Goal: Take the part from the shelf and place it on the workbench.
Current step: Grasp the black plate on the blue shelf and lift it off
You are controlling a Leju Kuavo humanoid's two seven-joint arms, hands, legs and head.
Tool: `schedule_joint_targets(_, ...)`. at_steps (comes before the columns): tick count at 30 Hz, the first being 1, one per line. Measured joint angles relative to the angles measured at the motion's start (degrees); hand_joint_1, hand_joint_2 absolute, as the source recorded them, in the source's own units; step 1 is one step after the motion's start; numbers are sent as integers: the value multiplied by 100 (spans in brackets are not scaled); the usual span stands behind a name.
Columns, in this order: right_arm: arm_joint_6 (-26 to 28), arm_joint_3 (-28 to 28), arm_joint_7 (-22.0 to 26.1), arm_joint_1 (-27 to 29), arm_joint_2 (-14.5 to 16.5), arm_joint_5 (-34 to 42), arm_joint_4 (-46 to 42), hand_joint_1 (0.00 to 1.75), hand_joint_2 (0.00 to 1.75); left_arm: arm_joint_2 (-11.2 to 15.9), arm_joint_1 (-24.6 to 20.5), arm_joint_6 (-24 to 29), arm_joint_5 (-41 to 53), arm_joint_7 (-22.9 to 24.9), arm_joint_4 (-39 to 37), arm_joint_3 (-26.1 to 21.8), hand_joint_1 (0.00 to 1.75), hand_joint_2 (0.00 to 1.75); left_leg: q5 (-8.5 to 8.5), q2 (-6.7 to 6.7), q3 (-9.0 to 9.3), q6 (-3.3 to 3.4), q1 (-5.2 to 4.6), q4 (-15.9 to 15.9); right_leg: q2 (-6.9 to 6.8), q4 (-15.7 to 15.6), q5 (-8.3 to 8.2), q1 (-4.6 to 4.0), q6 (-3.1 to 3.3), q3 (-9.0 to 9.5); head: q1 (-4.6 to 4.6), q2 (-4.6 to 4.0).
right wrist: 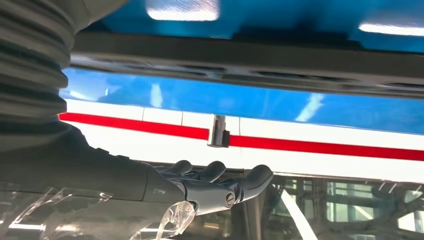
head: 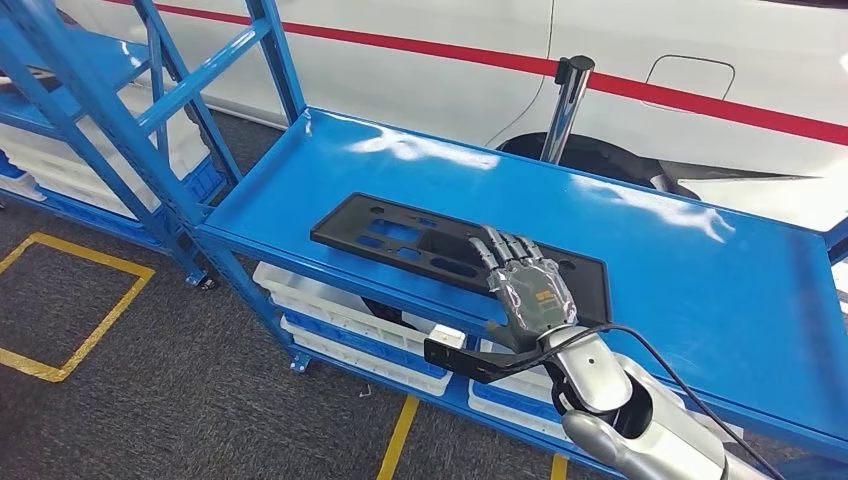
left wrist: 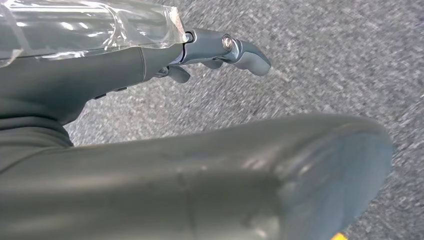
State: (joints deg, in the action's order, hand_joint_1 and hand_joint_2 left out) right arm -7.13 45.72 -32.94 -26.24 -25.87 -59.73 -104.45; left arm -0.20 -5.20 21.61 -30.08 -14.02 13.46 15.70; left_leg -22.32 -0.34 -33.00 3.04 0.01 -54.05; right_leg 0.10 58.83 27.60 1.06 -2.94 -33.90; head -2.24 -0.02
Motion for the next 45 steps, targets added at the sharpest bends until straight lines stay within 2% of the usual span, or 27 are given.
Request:
schedule_joint_targets(3, -127, -17, -44, -49, -22, 93, 67, 0, 175, 1, -32, 5, 21, 5, 0, 32, 0, 0, -8, -13, 13, 54, -18, 4, 0, 1175, 498, 3, -27, -568, 6, 0)
schedule_joint_targets(4, -169, -19, -54, -51, -25, 129, 99, 0, 175, 1, -34, 5, 23, 10, 0, 43, 0, 0, -12, -21, 16, 58, -22, 2, -1, 1405, 536, 3, -34, -700, 6, 0)
schedule_joint_targets(5, -210, -20, -60, -62, -26, 170, 131, 0, 175, 0, -34, 4, 25, 15, 0, 54, 0, 0, -16, -30, 22, 59, -22, -1, -1, 1408, 460, 4, -38, -724, 7, 0)
schedule_joint_targets(6, -244, -21, -65, -83, -26, 209, 166, 0, 175, 0, -36, 2, 32, 20, 0, 68, 0, 0, -22, -38, 31, 55, -21, -5, -1, 1178, 289, 6, -39, -635, 7, 0)
schedule_joint_targets(8, -289, -28, -73, -163, -28, 287, 242, 0, 175, 0, -49, -6, 67, 25, 0, 106, 0, 0, -43, -50, 48, 27, -31, -20, -1, 348, -113, 5, -22, -252, 8, 0)
schedule_joint_targets(10, -292, -40, -75, -246, -28, 356, 316, 0, 175, 0, -68, -16, 113, 45, 0, 139, 0, 0, -69, -56, 46, -22, -54, -40, 1, -231, -307, -7, 25, 17, 5, 0)
schedule_joint_targets(11, -282, -45, -74, -273, -27, 386, 354, 0, 175, 0, -74, -21, 130, 61, 0, 154, 0, 0, -76, -57, 42, -48, -63, -45, 3, -343, -320, -20, 52, 66, 3, 0)
schedule_joint_targets(14, -222, -48, -75, -289, -26, 447, 463, 0, 175, -1, -59, -40, 162, 112, 0, 210, 0, 0, -149, -53, 4, -133, -35, -136, -9, -366, -346, -20, 143, 68, -1, 0)
schedule_joint_targets(16, -172, -53, -99, -301, -27, 457, 525, 0, 175, -5, -45, -69, 207, 130, 0, 255, 0, 0, -438, -38, -214, -209, -4, -624, -20, -381, -363, 7, 194, 72, -9, 0)
schedule_joint_targets(18, -145, -56, -146, -294, -37, 465, 589, 0, 175, -15, -27, -98, 238, 134, 0, 298, 0, 0, -803, -26, -589, -268, 25, -1437, -19, -379, -362, 8, 212, 68, -16, 0)
schedule_joint_targets(19, -144, -57, -176, -281, -52, 482, 619, 0, 175, -25, -13, -113, 246, 138, 0, 322, 0, 0, -895, -22, -733, -285, 37, -1737, -17, -379, -361, 8, 212, 67, -17, 0)
schedule_joint_targets(20, -151, -57, -212, -266, -75, 511, 643, 0, 175, -37, -1, -126, 261, 141, 0, 352, 0, 0, -880, -18, -776, -291, 45, -1823, -13, -378, -360, 9, 212, 68, -18, 0)
schedule_joint_targets(21, -163, -60, -251, -254, -101, 550, 659, 0, 175, -50, 6, -138, 278, 143, 0, 381, 0, 0, -761, -15, -700, -289, 50, -1659, -9, -378, -359, 10, 211, 71, -19, 0)
schedule_joint_targets(23, -214, -81, -315, -247, -162, 659, 674, 0, 175, -76, -7, -155, 316, 145, 0, 432, 0, 0, -391, -8, -285, -260, 55, -812, -3, -377, -355, 7, 195, 78, -19, 0)
schedule_joint_targets(25, -291, -125, -360, -250, -231, 789, 678, 0, 175, -98, -42, -163, 332, 147, 1, 481, 0, 0, -174, -6, 17, -206, 29, -179, -3, -374, -349, -15, 147, 80, -13, 0)
schedule_joint_targets(29, -434, -214, -411, -265, -363, 1003, 684, 0, 175, -137, -76, -180, 331, 148, 1, 558, 0, 0, -111, -6, 66, -72, -1, -43, -4, -364, -323, -9, 20, 68, 4, 0)
schedule_joint_targets(31, -448, -247, -426, -296, -422, 1029, 690, 0, 175, -145, -109, -197, 328, 144, 2, 580, 0, 0, -80, -3, 89, -1, 11, -7, -4, 46, -62, 5, -17, -103, 7, 0)
schedule_joint_targets(33, -424, -255, -457, -327, -465, 1022, 705, 0, 175, -157, -140, -218, 325, 140, 2, 604, 0, 0, -81, -3, 92, 30, 3, -5, -4, 883, 335, 2, -31, -472, 12, 0)
schedule_joint_targets(34, -388, -256, -475, -330, -480, 1004, 721, 0, 175, -167, -147, -227, 319, 137, 2, 617, 0, 0, -84, -5, 95, 37, -2, -7, -4, 1237, 453, -1, -37, -640, 13, 0)
schedule_joint_targets(35, -334, -256, -491, -329, -489, 977, 738, 0, 175, -176, -149, -235, 313, 132, 2, 631, 0, 0, -88, -8, 99, 41, -6, -8, -4, 1395, 463, -2, -41, -723, 15, 0)
schedule_joint_targets(36, -265, -258, -499, -329, -497, 948, 757, 0, 175, -184, -149, -239, 308, 128, 2, 645, 0, 0, -93, -12, 108, 42, -8, -9, -4, 1313, 362, -2, -40, -692, 16, 0)
schedule_joint_targets(37, -189, -264, -504, -331, -504, 917, 773, 0, 175, -189, -150, -240, 303, 126, 2, 657, 0, 0, -101, -17, 121, 37, -7, -11, -5, 1013, 182, 0, -37, -553, 16, 0)
schedule_joint_targets(38, -115, -276, -504, -335, -509, 889, 786, 0, 175, -192, -152, -242, 302, 125, 2, 669, 0, 0, -113, -22, 134, 24, -7, -15, -5, 576, -32, 3, -34, -342, 16, 0)
schedule_joint_targets(40, 8, -303, -503, -354, -516, 841, 814, 0, 175, -197, -162, -249, 295, 125, 2, 688, 0, 0, -144, -30, 138, -20, -31, -38, 2, -136, -288, 0, -7, -5, 16, 0)
schedule_joint_targets(41, 48, -314, -500, -362, -517, 828, 828, 0, 175, -199, -165, -251, 290, 125, 2, 695, 0, 0, -154, -32, 131, -41, -45, -46, 7, -297, -323, -4, 14, 64, 15, 0)
schedule_joint_targets(44, 93, -328, -488, -371, -517, 812, 870, 0, 175, -198, -162, -248, 253, 125, 2, 700, 0, 0, -182, -30, 106, -96, -38, -78, 13, -341, -326, -15, 105, 64, 12, 0)
schedule_joint_targets(45, 102, -333, -486, -374, -517, 810, 881, 0, 175, -197, -161, -246, 237, 125, 2, 701, 0, 0, -249, -25, 62, -127, -28, -175, 9, -346, -330, -9, 137, 69, 7, 0)
